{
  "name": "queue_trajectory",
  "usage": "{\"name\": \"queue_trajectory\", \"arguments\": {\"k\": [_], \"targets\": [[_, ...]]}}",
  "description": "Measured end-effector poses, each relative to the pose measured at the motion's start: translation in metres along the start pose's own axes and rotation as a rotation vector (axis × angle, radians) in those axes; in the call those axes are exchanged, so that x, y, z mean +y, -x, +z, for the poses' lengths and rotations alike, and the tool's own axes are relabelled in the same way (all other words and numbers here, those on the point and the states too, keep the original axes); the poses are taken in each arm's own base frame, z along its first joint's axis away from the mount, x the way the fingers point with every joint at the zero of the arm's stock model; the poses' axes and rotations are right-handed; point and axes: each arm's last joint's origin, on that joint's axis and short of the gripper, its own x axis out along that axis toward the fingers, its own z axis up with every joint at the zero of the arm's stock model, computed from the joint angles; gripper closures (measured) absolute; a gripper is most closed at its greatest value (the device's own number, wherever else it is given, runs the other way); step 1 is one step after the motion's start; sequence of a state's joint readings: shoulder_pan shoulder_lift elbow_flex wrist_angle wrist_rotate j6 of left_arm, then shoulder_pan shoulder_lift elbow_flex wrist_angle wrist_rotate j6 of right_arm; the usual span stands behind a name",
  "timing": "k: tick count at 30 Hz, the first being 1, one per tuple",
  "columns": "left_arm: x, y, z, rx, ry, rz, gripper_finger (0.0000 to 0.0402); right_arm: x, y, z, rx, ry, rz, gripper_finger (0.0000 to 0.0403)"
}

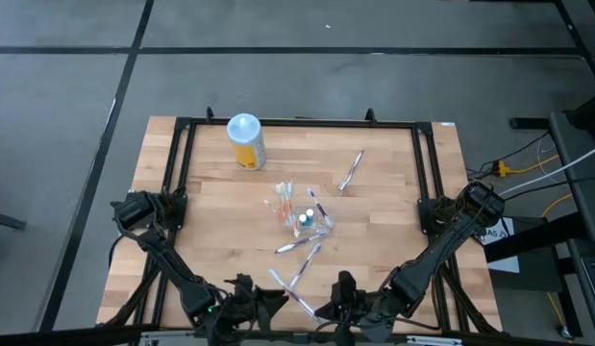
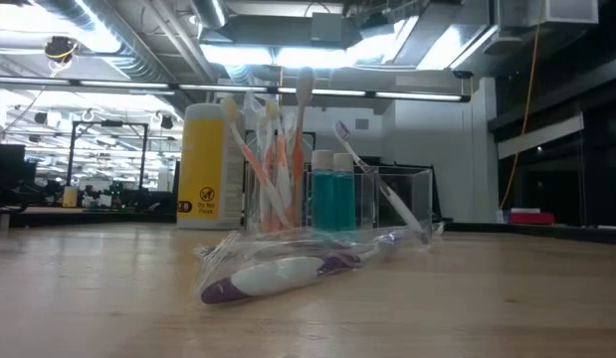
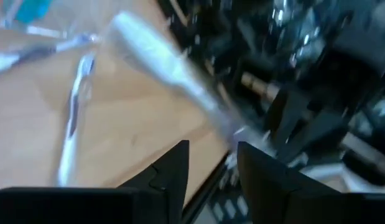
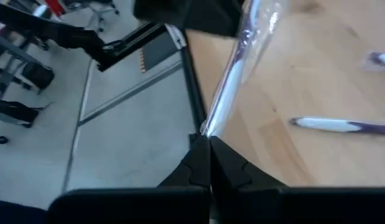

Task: Pick & Place toothbrushing station
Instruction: Put the white and violet toothbrush into the right compartment of the transparent organizer

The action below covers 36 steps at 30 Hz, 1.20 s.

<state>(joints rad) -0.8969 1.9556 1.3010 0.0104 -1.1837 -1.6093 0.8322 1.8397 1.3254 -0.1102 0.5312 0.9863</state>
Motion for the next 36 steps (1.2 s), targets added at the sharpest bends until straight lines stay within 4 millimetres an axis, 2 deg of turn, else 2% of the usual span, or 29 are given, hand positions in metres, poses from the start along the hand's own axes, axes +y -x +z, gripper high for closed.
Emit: {"name": "queue_trajectory", "arguments": {"k": [3,8,20,28,36], "targets": [[-0.007,-0.004,0.003,-0.065,0.037,-0.029,0.0259,-0.002,0.000,-0.001,0.008,0.004,-0.020,0.0402],[-0.015,-0.005,0.005,-0.069,0.017,-0.059,0.0252,-0.002,0.000,-0.001,0.006,-0.001,-0.025,0.0402],[-0.011,-0.018,0.011,-0.089,0.023,-0.023,0.0273,-0.002,0.000,-0.001,0.004,0.011,-0.026,0.0403],[-0.012,-0.021,0.026,-0.120,0.007,0.012,0.0284,0.000,0.002,-0.003,0.000,0.017,-0.020,0.0403],[-0.013,-0.031,0.031,-0.078,-0.002,0.021,0.0286,0.000,0.002,-0.003,-0.007,0.028,-0.024,0.0403]]}}
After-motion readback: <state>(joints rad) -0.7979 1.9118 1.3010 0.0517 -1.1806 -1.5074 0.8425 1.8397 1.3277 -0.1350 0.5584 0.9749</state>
